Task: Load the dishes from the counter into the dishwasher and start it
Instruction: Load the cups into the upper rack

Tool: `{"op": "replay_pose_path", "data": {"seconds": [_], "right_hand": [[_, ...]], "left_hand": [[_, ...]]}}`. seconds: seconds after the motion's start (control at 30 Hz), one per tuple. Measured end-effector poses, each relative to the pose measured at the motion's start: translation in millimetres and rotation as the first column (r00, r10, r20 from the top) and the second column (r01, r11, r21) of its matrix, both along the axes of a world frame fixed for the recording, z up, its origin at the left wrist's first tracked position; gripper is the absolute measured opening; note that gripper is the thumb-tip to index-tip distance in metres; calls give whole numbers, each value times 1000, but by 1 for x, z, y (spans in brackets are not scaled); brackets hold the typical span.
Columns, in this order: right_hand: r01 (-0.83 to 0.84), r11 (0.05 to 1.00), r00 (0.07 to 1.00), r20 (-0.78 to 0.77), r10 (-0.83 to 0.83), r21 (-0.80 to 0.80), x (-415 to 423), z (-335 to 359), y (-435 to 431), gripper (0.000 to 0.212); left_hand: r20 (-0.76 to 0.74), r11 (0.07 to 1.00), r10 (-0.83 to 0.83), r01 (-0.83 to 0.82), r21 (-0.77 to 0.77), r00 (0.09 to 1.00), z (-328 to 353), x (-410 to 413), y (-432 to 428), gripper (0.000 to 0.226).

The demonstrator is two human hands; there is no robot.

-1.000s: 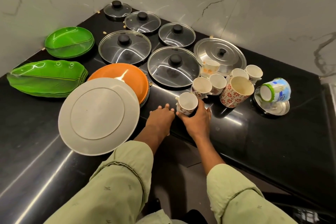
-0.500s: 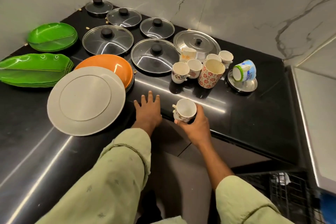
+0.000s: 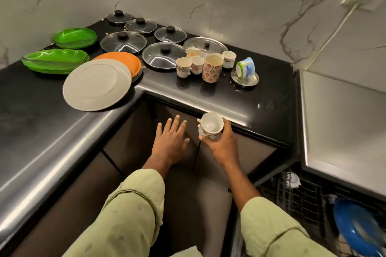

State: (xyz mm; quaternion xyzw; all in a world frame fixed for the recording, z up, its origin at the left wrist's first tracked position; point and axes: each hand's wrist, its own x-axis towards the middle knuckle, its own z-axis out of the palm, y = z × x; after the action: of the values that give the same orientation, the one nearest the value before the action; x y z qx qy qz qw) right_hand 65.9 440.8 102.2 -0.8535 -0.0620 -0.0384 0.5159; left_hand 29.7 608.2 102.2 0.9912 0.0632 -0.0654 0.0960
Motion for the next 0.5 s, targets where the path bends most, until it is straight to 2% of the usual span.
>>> {"op": "replay_pose_path", "data": {"seconds": [0.23, 0.5], "right_hand": [[0, 1000, 1000, -11, 0, -26, -76, -8, -61, 72], [49, 999, 999, -13, -49, 12, -160, -5, -105, 73]], "left_hand": [[24, 1000, -17, 16, 12, 1000, 9, -88, -63, 66], [9, 1000, -24, 24, 11, 1000, 13, -171, -89, 67]]}}
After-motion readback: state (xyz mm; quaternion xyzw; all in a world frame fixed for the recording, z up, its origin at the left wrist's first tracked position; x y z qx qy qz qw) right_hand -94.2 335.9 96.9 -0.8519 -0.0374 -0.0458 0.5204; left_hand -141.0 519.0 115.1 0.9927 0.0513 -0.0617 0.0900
